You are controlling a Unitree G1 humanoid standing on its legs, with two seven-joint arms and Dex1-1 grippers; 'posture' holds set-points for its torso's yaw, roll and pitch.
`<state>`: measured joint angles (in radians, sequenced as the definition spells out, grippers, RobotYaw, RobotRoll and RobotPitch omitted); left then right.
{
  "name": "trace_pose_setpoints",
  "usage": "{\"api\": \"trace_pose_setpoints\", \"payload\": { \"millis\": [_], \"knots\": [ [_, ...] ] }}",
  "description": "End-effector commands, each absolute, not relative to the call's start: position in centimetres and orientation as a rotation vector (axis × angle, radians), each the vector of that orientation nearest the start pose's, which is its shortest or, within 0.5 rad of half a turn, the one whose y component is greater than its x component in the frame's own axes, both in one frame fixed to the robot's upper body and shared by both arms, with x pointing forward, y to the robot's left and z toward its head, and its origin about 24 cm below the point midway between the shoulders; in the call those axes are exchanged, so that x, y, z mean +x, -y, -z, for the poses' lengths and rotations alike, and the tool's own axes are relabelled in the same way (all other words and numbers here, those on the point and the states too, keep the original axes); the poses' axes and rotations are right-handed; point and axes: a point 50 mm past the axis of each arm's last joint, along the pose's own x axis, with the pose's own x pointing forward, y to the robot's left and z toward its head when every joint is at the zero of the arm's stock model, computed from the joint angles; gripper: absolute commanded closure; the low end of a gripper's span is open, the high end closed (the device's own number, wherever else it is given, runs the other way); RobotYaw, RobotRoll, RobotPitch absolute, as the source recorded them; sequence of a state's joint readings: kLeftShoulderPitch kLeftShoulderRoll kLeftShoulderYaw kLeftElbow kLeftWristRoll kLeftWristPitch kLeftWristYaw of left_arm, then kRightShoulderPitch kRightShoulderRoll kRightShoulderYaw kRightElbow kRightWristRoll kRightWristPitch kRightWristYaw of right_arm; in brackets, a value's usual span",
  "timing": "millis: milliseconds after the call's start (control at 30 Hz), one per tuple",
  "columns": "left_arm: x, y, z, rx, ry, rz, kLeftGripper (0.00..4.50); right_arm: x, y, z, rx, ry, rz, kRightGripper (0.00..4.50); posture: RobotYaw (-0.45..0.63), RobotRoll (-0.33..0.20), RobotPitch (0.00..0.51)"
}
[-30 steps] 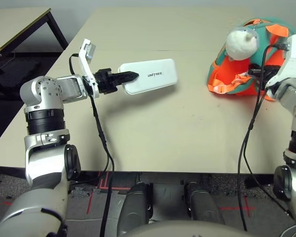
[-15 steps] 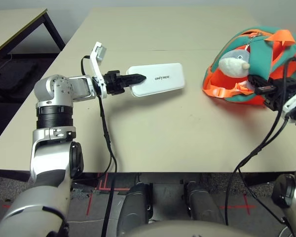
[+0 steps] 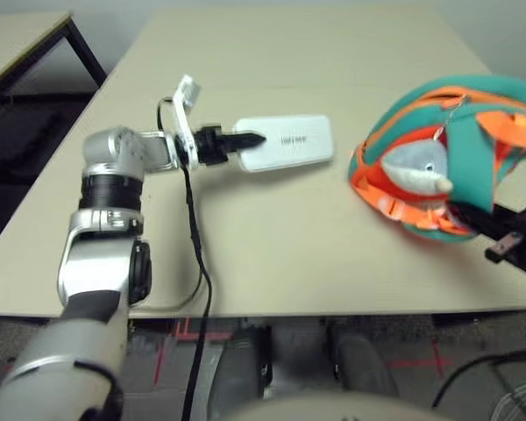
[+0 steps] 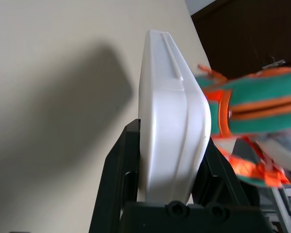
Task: Put the pencil case into the backpack and zip it.
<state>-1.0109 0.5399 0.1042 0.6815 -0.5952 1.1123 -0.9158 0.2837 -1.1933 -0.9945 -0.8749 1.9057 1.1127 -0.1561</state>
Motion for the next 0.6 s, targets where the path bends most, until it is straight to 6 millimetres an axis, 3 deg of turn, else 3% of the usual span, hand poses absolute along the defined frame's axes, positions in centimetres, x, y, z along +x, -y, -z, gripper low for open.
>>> {"api": "trace_pose_setpoints", "payload": {
  "millis": [33,267,467,600],
  "knots": [
    [36.4,-18.9,-19.2,-0.528,-0.508,0.936,3.09,13.3,19.9,-25.1,-0.141,-0.336,-0.57,4.33,-0.37,0.0,0.145],
    [36.5,-19.2,-20.4,-0.478,-0.443,0.955,3.09,14.2,18.9,-25.1,-0.115,-0.327,-0.576,4.33,-0.32,0.0,0.14],
    [35.0,-22.7,-24.8,-0.319,-0.331,0.95,3.09,14.8,19.5,-24.0,-0.09,-0.364,-0.553,4.33,-0.27,0.0,0.138],
    [32.7,-24.8,-28.7,-0.118,-0.239,1.015,3.09,15.1,20.6,-22.7,-0.087,-0.387,-0.534,4.33,-0.23,0.0,0.138]
  ]
}}
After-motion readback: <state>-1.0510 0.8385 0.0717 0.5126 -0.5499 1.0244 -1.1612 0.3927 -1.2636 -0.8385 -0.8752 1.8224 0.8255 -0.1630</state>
